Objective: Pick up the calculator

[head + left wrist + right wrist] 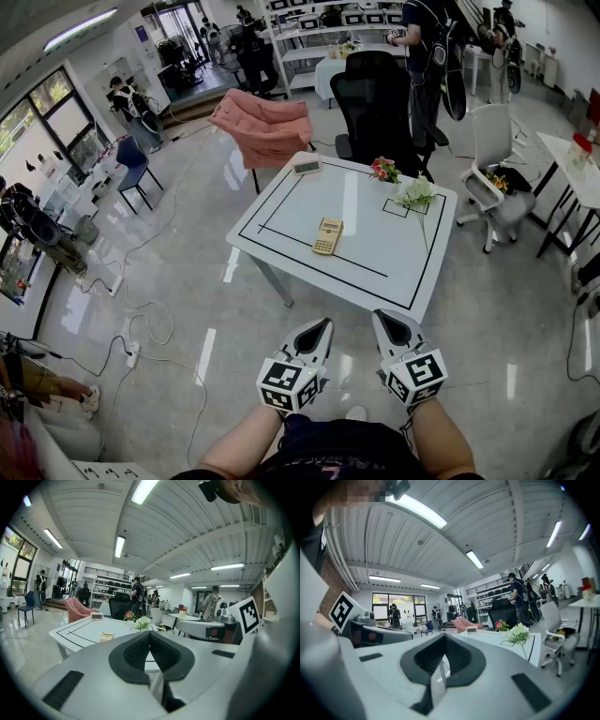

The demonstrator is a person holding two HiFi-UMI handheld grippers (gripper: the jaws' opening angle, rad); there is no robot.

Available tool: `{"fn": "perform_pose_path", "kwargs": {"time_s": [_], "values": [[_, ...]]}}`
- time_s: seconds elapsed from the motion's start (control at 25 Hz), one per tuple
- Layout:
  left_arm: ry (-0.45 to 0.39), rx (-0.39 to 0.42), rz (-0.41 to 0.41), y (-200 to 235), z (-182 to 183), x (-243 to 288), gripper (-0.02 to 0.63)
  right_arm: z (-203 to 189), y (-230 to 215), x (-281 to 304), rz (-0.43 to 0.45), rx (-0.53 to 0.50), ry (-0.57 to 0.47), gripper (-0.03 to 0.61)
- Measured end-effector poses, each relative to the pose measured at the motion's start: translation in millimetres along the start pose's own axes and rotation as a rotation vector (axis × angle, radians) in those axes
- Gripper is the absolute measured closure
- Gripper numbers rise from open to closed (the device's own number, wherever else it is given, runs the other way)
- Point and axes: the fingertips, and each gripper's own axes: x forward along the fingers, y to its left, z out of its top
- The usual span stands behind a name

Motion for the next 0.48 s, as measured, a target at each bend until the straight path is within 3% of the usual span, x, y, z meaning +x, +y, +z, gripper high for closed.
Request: {"fn": "perform_pose_path", "kwargs": {"time_s": [0.48], "values": [[-0.013,0.007,0.015,5.2,3.3,6.8,0.6,2.7,-7.2,1.7,0.0,0.034,-0.034,0.577]]}}
